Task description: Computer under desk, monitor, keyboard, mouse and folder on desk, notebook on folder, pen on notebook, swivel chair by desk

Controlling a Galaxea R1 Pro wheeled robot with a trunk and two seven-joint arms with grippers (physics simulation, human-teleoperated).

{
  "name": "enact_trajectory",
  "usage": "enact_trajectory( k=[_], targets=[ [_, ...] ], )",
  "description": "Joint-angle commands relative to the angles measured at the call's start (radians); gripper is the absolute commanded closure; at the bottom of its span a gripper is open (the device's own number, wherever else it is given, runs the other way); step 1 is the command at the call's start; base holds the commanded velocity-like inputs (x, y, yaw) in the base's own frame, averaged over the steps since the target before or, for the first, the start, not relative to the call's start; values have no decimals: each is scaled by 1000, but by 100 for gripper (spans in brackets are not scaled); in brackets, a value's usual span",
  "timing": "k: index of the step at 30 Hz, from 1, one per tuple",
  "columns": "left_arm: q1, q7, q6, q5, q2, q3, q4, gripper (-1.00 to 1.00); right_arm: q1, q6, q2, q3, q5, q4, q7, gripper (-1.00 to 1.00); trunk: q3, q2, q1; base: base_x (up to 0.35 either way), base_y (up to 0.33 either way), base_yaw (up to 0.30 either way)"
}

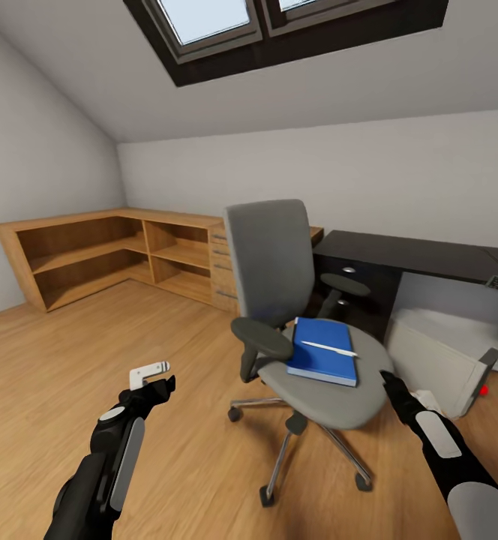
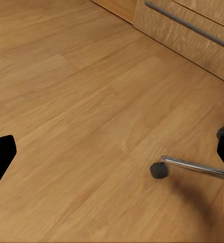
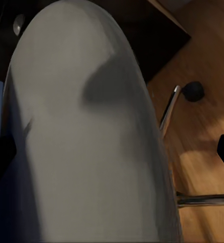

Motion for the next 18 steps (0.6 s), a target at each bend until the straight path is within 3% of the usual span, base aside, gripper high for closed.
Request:
enact_trajectory(
  k=[1,8,18],
  targets=[
    [-1,6,4,9,-1,1,-2,-100,-1,5,0,-1,-8,-2,-6,-100,-1,0,0,307,0,0],
    [-1,7,6,8,-1,1,-3,-100,0,4,-1,-1,-7,-2,-6,-100,-2,0,0,153,0,36],
    [-1,7,6,9,-1,1,-2,-100,0,1,0,-1,-6,-4,-5,-100,-5,0,0,1,0,220]
  ],
)
